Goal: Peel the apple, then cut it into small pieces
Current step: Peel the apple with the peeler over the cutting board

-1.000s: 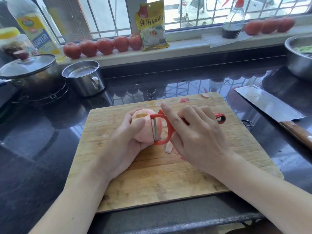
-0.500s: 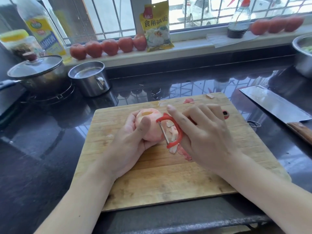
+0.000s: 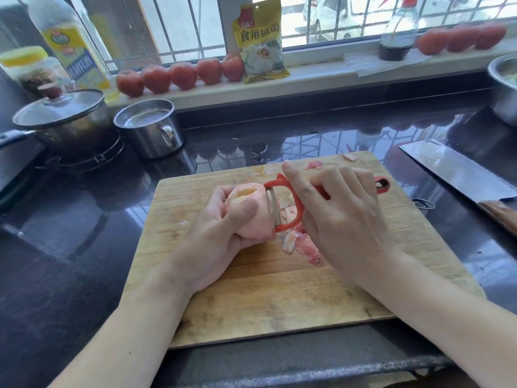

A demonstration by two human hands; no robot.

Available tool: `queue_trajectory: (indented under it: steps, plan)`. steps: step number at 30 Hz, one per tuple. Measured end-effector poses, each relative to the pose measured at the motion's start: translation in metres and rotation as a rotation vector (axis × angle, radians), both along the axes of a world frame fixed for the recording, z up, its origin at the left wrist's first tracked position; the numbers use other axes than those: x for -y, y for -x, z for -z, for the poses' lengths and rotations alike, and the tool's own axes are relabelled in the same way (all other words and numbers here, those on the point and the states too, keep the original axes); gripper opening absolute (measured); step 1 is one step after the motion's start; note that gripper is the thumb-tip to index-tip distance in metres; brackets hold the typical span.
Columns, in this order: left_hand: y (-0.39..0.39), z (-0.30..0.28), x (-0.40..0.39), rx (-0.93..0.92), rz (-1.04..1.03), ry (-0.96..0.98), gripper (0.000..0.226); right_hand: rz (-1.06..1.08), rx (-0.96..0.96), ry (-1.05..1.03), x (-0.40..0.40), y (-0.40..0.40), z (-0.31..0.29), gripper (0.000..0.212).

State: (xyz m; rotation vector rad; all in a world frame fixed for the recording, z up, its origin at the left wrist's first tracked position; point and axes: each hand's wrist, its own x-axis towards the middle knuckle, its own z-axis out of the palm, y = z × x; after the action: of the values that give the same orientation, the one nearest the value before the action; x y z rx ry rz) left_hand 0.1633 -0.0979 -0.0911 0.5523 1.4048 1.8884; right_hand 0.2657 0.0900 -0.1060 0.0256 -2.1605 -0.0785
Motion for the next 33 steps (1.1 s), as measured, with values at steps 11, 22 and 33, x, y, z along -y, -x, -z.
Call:
queue_trajectory:
  steps: [11, 22, 33]
  plan:
    - [0.005, -0.001, 0.002, 0.073, 0.078, -0.08, 0.077, 0.276, 0.369, 0.132, -0.026, 0.0, 0.003, 0.062]
    - [0.008, 0.001, 0.0, 0.117, 0.01, -0.11, 0.092, -0.151, 0.143, 0.077, -0.011, -0.007, -0.003, 0.037]
    - [0.005, 0.001, 0.0, 0.051, 0.008, -0.072, 0.098, 0.064, -0.049, 0.164, -0.014, -0.005, -0.004, 0.03]
